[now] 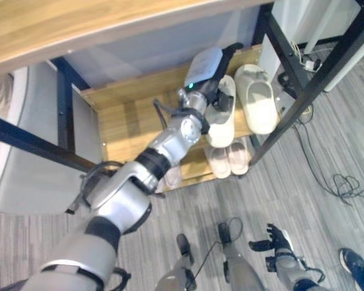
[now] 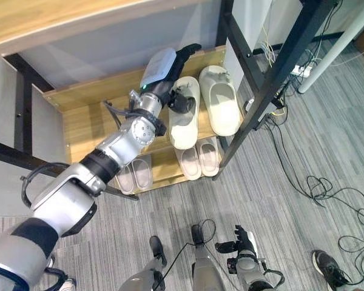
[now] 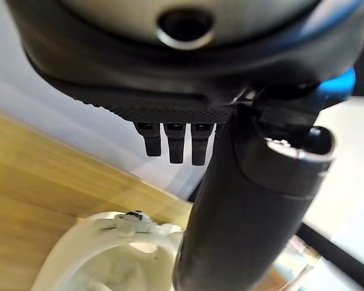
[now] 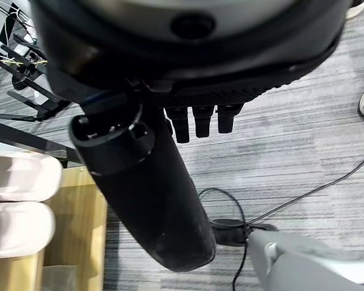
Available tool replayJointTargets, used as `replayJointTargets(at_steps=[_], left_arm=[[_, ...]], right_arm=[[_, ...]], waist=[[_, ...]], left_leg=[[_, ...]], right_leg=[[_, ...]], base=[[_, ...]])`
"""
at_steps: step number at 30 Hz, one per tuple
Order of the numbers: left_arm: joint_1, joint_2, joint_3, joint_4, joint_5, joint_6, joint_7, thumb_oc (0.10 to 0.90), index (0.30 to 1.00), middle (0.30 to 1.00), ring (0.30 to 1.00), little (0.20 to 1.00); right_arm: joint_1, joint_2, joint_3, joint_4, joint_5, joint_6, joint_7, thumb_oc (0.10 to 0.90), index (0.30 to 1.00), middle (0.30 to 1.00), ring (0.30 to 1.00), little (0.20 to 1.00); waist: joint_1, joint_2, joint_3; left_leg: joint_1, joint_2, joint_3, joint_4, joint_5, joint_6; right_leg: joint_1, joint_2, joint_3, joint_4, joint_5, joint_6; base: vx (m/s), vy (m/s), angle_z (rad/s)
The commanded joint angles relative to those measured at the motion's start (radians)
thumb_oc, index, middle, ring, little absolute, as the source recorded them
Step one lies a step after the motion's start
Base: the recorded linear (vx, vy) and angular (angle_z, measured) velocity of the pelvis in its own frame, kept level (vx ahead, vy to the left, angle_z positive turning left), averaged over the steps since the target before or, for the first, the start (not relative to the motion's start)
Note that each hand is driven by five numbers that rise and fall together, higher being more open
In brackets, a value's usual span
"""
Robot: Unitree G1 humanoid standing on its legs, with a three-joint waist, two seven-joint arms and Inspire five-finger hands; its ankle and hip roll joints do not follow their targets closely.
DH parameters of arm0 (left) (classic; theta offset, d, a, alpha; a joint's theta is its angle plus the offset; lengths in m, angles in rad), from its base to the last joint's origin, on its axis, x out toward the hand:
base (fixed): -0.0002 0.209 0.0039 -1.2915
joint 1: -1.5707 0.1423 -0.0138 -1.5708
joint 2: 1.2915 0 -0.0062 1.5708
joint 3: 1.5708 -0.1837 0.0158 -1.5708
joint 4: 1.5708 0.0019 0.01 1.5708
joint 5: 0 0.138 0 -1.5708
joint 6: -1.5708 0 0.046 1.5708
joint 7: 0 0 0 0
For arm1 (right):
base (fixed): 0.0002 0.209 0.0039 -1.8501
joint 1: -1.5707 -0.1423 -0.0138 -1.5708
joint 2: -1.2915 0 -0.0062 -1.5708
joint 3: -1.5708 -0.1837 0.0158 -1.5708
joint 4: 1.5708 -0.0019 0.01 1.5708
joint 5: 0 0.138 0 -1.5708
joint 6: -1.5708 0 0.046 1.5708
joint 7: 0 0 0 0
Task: Arrange the slippers neatly on the shoe rack.
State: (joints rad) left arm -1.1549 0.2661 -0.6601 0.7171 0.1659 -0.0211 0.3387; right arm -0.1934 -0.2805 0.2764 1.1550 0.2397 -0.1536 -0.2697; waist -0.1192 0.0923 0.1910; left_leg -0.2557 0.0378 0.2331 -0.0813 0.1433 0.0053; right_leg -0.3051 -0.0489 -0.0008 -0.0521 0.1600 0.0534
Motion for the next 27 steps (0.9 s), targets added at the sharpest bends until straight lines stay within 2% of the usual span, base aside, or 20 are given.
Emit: replayJointTargets(at_steps=[1,6,11,19,27], left_arm=[[-0.066,0.009,0.107,0.013,-0.027,-0.091,0.026,0.8,0.9,0.9,0.9,0.9],[0.097,0.073,0.148,-0.121,-0.027,-0.108,0.0,0.8,0.9,0.9,0.9,0.9],[0.239,0.078,0.187,-0.199,-0.034,-0.119,-0.024,0.8,0.9,0.9,0.9,0.9],[0.389,-0.002,0.205,-0.256,-0.056,-0.119,-0.064,0.8,0.9,0.9,0.9,0.9],[0.431,-0.056,0.188,-0.254,-0.073,-0.117,-0.077,0.8,0.9,0.9,0.9,0.9]], right_arm=[[0.035,-0.025,-0.039,0.025,0.017,-0.012,-0.003,0.8,0.9,0.9,0.9,0.9],[0.04,-0.008,-0.053,0.025,0.008,0.005,0.005,0.8,0.9,0.9,0.9,0.9],[0.051,0.009,-0.062,0.016,0.003,0.01,0.01,0.8,0.9,0.9,0.9,0.9],[0.058,0.03,-0.044,-0.003,-0.012,0.014,0.014,0.8,0.9,0.9,0.9,0.9],[0.062,0.037,-0.035,-0.017,-0.013,0.016,0.009,0.8,0.9,0.9,0.9,0.9]], waist=[[0.035,0.01,-0.061],[0.049,-0.002,-0.067],[0.061,-0.012,-0.07],[0.065,-0.026,-0.076],[0.063,-0.034,-0.085]], left_leg=[[0.046,0.022,-0.082,-0.006,-0.092,-0.07],[0.109,0.016,-0.088,-0.006,-0.106,-0.072],[0.135,0.017,-0.095,-0.006,-0.113,-0.07],[0.127,0.013,-0.099,-0.006,-0.113,-0.063],[0.119,0.011,-0.095,-0.006,-0.117,-0.057]], right_leg=[[0.012,-0.05,-0.096,0.038,-0.112,0.084],[0.082,-0.047,-0.114,0.034,-0.125,0.083],[0.111,-0.049,-0.124,0.032,-0.133,0.082],[0.105,-0.05,-0.123,0.025,-0.122,0.078],[0.095,-0.05,-0.116,0.024,-0.117,0.078]], base=[[0.06,0.002,0.17],[0.03,0.003,0.08],[0.01,0.004,0.1],[-0.01,0.005,0.02],[0.0,0.001,0.0]])
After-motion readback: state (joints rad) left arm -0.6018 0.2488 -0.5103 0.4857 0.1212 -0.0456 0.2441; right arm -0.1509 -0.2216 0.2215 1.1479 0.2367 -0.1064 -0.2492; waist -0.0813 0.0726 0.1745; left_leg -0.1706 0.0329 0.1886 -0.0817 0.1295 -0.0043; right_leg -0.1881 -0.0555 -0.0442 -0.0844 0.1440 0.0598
